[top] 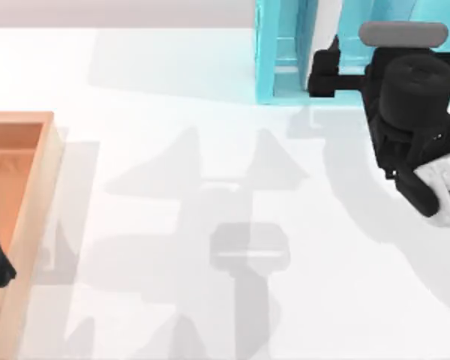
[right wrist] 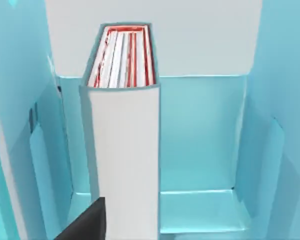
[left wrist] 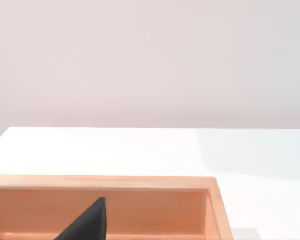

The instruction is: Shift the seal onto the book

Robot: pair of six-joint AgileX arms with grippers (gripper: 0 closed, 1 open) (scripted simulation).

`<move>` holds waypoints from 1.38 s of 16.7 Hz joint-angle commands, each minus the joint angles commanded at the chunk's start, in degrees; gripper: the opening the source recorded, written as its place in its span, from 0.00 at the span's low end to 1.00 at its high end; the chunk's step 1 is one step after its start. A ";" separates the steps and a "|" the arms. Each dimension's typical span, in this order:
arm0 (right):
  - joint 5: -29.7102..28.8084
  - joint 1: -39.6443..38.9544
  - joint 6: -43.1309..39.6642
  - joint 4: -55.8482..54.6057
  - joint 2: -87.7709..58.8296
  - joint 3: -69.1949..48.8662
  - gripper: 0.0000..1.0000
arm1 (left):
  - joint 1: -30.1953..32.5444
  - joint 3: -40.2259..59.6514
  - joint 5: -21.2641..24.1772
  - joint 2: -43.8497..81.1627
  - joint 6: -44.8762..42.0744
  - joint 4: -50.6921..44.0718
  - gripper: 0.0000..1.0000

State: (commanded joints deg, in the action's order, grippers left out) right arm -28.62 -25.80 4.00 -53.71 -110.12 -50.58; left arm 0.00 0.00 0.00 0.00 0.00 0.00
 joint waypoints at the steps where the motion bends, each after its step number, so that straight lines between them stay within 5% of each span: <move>1: -1.07 -0.96 0.15 -2.01 -4.34 -1.89 1.00 | 0.00 0.00 0.00 0.00 0.00 0.00 1.00; 6: -4.40 -3.93 0.62 -8.23 -17.10 -7.76 1.00 | 0.00 0.00 0.00 0.00 0.00 0.00 1.00; 14: -4.28 -3.68 0.62 -8.20 -18.28 -8.77 1.00 | 0.00 0.00 0.00 0.00 0.00 0.00 1.00; 23: 0.47 1.15 -0.21 0.92 -29.64 -30.00 1.00 | 0.00 0.00 0.00 0.00 0.00 0.00 1.00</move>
State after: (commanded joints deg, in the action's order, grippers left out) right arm -28.15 -24.65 3.79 -52.78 -139.76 -80.58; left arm 0.00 0.00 0.00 0.00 0.00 0.00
